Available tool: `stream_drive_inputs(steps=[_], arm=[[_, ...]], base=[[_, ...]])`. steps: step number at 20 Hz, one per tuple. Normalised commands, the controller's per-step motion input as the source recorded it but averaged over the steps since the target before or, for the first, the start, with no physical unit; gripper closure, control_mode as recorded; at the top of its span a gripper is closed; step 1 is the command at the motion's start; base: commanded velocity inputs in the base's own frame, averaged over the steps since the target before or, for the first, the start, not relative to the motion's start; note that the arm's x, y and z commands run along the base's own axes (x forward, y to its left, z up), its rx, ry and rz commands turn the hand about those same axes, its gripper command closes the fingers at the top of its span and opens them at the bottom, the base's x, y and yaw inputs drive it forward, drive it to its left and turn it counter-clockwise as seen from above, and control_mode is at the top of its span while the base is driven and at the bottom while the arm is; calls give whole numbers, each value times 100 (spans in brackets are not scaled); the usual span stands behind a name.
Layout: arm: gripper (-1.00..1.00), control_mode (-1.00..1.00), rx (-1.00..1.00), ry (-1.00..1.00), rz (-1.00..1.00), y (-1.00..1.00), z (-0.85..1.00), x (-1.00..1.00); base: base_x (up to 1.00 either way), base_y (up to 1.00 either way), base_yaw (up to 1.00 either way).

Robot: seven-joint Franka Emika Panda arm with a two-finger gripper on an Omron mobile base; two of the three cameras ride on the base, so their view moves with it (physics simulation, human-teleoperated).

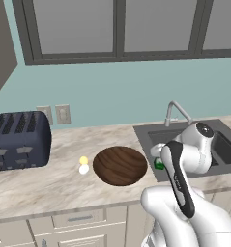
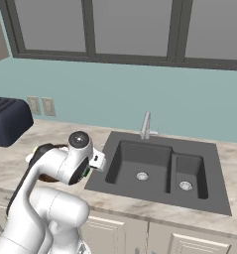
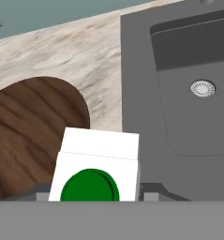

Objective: Gather the eggs and milk located in the vicinity of the sink area and place them right next to the bowl.

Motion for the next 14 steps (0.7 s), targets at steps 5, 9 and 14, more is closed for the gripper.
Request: stream_drive_inputs(steps=[5,9,14], arm=[[100,-100,0,-2,0,7,-14,6],[100,-100,0,0,0,17,-14,6],[100,-100,0,0,0,23,-20,3]], base=[[0,0,0],[0,0,0],[0,0,0]])
